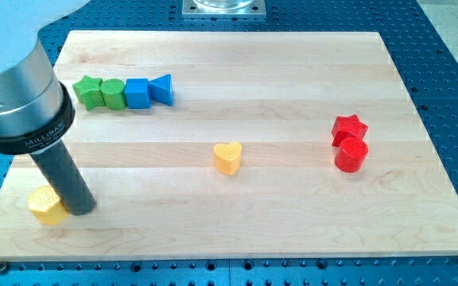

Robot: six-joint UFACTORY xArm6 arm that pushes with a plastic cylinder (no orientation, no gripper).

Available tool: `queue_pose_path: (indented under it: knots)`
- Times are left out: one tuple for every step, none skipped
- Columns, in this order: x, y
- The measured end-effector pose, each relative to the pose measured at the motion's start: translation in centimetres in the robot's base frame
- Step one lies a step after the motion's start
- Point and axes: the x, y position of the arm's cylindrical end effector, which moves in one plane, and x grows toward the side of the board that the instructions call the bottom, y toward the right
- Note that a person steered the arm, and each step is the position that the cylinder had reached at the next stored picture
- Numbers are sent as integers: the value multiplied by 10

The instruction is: Place the arm at the right side of the yellow heart

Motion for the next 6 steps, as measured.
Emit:
queue_pose_path:
  knots:
    - [16,-20]
    - [22,-22]
    - [22,32]
    - [21,128]
    - [3,217]
    - [-3,233]
